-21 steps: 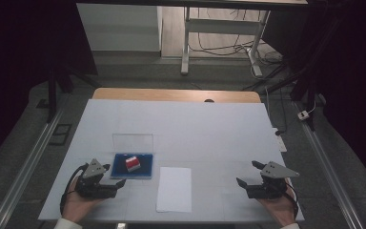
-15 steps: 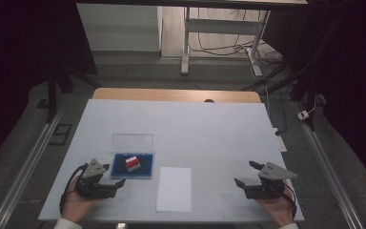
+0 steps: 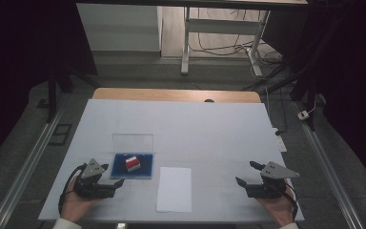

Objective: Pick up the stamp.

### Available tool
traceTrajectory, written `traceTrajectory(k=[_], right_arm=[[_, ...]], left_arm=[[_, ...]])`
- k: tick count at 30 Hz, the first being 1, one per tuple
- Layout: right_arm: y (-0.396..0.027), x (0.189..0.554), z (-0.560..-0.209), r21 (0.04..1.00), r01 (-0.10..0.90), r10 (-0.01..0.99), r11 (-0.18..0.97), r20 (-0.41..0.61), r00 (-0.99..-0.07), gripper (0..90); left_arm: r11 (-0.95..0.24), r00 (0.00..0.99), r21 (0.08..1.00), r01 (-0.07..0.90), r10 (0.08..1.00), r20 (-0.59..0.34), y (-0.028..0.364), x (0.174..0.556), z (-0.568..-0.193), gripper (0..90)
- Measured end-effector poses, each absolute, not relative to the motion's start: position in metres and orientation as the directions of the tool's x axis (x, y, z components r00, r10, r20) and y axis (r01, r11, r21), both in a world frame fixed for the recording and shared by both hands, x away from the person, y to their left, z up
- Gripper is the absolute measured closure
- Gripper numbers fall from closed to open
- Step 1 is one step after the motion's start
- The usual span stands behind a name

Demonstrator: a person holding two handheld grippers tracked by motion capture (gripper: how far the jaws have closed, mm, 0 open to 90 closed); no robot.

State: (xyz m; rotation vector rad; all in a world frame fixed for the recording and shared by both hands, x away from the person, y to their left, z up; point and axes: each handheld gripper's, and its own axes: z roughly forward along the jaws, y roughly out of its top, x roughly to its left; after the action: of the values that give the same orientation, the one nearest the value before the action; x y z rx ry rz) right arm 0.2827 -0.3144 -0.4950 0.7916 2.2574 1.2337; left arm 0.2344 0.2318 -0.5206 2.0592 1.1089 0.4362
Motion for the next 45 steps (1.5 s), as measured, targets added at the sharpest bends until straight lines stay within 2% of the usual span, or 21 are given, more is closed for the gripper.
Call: traceTrajectory(k=[10,23,36,45], right_arm=[[-0.313,0.282,-0.497,0.857,0.275,0.661,0.437,-0.098,-0.744,19.4],[-0.309,0.282,-0.497,0.851,0.275,0.65,0.448,-0.098,-0.754,19.3],[-0.309,0.28,-0.498,0.851,0.278,0.651,0.446,-0.095,-0.753,19.4],[-0.307,0.28,-0.501,0.839,0.287,0.644,0.462,-0.095,-0.759,19.4]], left_arm=[[-0.349,0.569,0.747,0.566,0.821,-0.047,0.232,0.234,-0.519,17.9],[-0.373,0.59,0.758,0.536,0.807,-0.021,0.235,0.236,-0.499,19.9],[-0.418,0.646,0.75,0.512,0.764,-0.016,0.224,0.253,-0.477,21.4],[-0.485,0.687,0.708,0.514,0.726,-0.001,0.211,0.272,-0.471,23.6]])
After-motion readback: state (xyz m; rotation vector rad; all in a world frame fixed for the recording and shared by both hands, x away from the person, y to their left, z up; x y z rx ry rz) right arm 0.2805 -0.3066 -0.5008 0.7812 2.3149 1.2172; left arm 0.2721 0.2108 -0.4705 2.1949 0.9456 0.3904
